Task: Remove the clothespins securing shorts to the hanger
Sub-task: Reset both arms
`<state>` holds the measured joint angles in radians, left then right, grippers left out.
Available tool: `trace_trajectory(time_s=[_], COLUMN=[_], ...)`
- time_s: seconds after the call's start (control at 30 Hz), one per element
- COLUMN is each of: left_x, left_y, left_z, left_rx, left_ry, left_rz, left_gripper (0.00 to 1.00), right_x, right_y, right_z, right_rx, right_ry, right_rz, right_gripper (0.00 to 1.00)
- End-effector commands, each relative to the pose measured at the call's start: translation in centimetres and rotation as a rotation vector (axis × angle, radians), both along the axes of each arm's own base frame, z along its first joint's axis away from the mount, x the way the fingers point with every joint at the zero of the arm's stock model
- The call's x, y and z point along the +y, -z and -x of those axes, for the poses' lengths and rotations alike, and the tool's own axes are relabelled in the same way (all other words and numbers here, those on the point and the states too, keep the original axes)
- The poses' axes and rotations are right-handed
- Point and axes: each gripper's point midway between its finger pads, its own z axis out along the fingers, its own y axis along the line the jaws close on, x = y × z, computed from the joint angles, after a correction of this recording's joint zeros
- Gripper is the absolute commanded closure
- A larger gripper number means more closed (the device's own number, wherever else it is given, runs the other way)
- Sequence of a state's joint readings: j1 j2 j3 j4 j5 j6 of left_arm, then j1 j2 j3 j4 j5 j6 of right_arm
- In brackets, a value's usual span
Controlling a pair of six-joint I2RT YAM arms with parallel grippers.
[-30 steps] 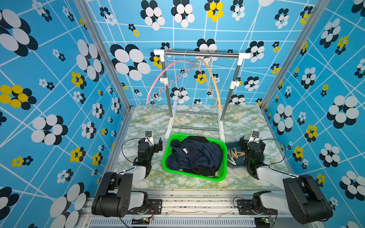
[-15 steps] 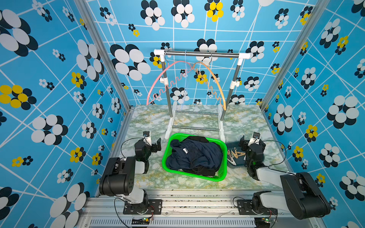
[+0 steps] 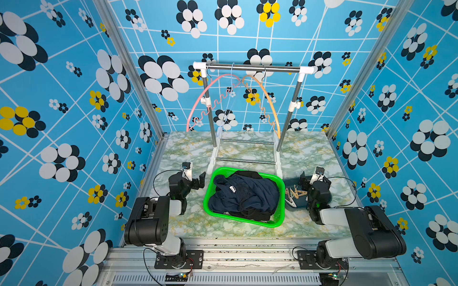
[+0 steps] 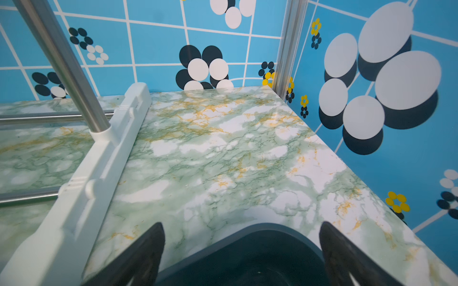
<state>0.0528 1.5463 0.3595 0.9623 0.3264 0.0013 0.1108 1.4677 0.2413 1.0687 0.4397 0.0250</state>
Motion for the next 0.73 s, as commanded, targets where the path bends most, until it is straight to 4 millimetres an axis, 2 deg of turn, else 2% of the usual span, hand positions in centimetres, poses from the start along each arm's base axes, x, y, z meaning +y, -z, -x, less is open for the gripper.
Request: trace_trajectory(time_s=[0.0, 0.1, 0.2, 0.4, 0.7], left_x=[-0.2, -0.2, -0.4, -0.4, -0.4], left_y=[0.0, 0.1, 0.1, 0.1, 0.1], left_z=[-0.1, -0.1, 0.0, 0.0, -0.1], left_rx=[0.000, 0.002, -0.001, -0.002, -0.001], left_ry=[0.022, 0.022, 0.020, 0.020, 0.013], left_rz=[-0.009, -0.012, -0.026, -0.030, -0.032], left_gripper=[0.01, 0.01, 0.01, 0.01, 0.01], right_x=[0.9, 1.5, 0.9, 1.2, 1.0], right_y=[0.3, 0.5, 0.6, 1.4, 1.4], right_z=[-1.1, -1.5, -1.8, -3.3, -3.4], right_rx=[-0.030, -0.009, -0.006, 0.085, 0.086], right_ry=[-0.075, -0.115, -0.093, -0.115, -0.123], right_rz=[-0.010, -0.010, -0.027, -0.040, -0.058], right_gripper=[0.01, 0.01, 0.01, 0.01, 0.01])
